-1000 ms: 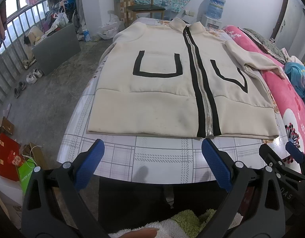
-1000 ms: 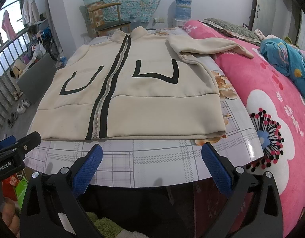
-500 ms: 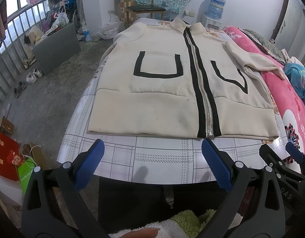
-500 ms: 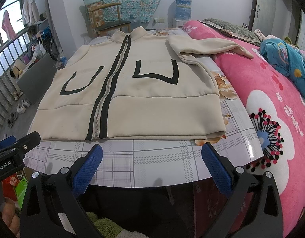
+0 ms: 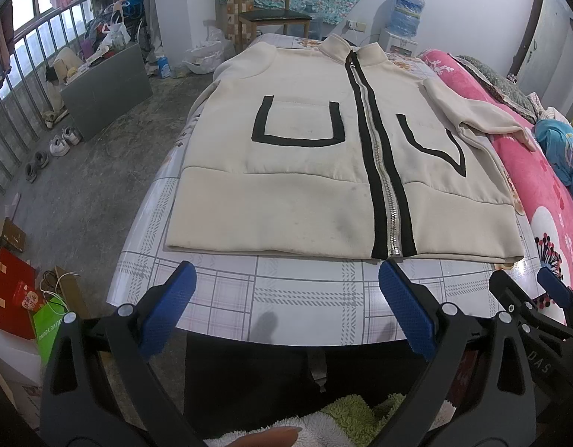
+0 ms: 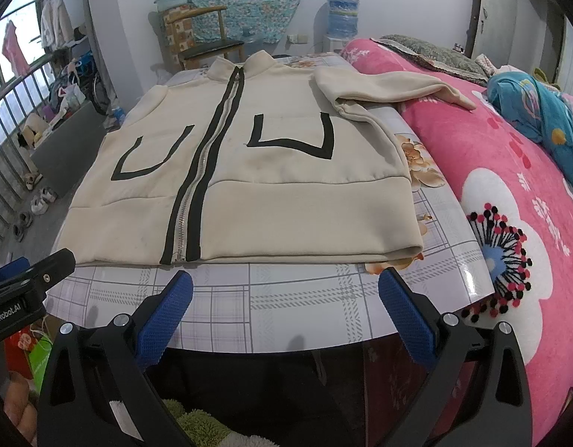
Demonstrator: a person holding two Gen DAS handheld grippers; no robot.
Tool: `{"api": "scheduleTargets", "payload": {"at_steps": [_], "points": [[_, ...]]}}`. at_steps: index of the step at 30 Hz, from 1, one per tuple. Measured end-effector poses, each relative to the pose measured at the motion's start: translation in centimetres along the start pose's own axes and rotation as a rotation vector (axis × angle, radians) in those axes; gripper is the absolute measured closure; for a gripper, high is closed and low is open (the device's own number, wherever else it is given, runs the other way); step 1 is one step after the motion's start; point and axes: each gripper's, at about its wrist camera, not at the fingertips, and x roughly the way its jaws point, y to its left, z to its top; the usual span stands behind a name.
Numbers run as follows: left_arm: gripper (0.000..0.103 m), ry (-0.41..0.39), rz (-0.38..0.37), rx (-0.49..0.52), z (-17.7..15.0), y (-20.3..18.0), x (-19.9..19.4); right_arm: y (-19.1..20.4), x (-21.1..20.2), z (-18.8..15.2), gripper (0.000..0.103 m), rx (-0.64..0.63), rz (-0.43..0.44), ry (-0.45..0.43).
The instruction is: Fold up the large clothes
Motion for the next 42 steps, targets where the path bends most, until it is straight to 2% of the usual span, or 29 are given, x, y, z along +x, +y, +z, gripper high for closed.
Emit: {"api": "scheduleTargets", "payload": {"at_steps": [29,42], "points": [[0.008,-0.005,0.005,-0.005,0.8,1.3,-0.7,0.1,-0.2,0.5,0.006,0.006,-0.006,-0.004],[0.008,0.052,0.029,-0.010,1.7,2.6,3.1,-0.1,2.3,1.5,0.006,0.041,-0.001,0.025]]}}
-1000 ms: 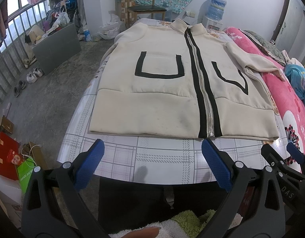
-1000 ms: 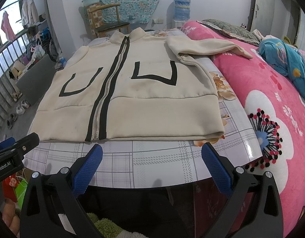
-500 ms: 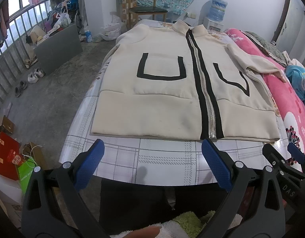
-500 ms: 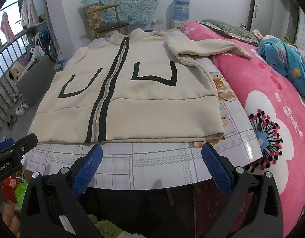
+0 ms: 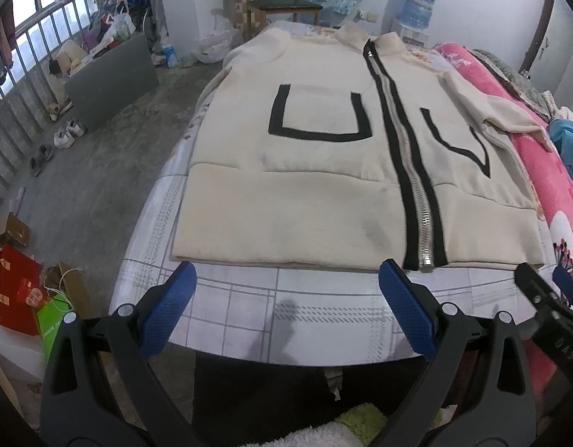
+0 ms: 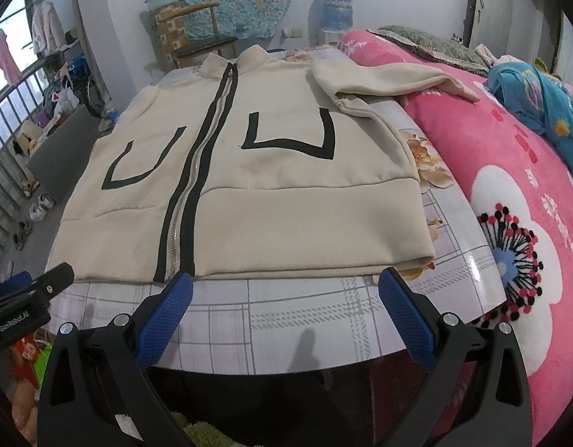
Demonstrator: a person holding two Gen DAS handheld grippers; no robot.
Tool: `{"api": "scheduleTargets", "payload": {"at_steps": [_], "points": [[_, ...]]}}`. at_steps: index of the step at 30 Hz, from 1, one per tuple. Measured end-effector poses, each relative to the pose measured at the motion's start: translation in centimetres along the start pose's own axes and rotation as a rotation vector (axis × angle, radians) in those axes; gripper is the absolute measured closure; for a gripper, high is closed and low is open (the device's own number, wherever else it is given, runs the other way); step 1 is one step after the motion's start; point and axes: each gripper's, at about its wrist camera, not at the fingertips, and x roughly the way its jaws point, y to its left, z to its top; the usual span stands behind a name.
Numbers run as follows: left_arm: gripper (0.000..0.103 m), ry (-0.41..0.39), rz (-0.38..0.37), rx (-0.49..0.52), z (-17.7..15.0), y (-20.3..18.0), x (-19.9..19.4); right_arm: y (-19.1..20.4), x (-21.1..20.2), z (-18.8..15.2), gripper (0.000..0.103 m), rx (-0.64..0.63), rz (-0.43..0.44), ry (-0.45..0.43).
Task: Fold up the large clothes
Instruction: 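Move both tools toward the jacket hem and lower them onto it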
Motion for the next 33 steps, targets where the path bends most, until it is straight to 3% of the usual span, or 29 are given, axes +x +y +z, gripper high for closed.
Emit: {"api": "scheduleTargets", "payload": {"at_steps": [4,8,11,15,20,24,25,27,31,33], "points": [[0.008,0.008,0.002,0.027,0.4,0.7,1.5,-1.4,1.0,0.6,0.006,0.044,0.012,0.013],[0.008,-0.021,-0.084,0.051,0.8,2.2,2.6,-3.9,2.0,1.1,0.006,0.091,-0.014,0.029],[0.008,-0.081,-0.150,0.015,1.4,4.3,2.6,-6.3,2.9,1.6,0.006,0.123,-0.052,0.039],[0.008,-0.066,-0.178,-0.044,2.8,6.7,3.7,-8.8,4.3,2.5,0.008,0.144,-0.075,0.043],[0.008,-0.096,-0.111,-0.113,3.9,9.3,4.9,-10.9,6.7,3.2,0.021,0.157,-0.081,0.080],[0.010,-0.068,-0.061,-0.141,3.9,10.5,6.5,-11.2,7.5,3.1,0.032,0.127,-0.086,0.096],[0.013,-0.063,-0.053,-0.140,3.9,10.6,6.7,-10.9,7.5,3.2,0.037,0.101,-0.093,0.096],[0.040,-0.026,-0.049,-0.130,3.8,10.5,7.5,-10.5,7.4,3.1,0.047,0.069,-0.095,0.104],[0.062,-0.029,-0.025,-0.095,3.8,9.9,7.9,-10.3,8.0,3.0,0.065,0.045,-0.087,0.120],[0.079,-0.032,-0.021,-0.072,3.9,9.5,8.1,-10.4,8.2,3.3,0.071,0.039,-0.078,0.111]]}}
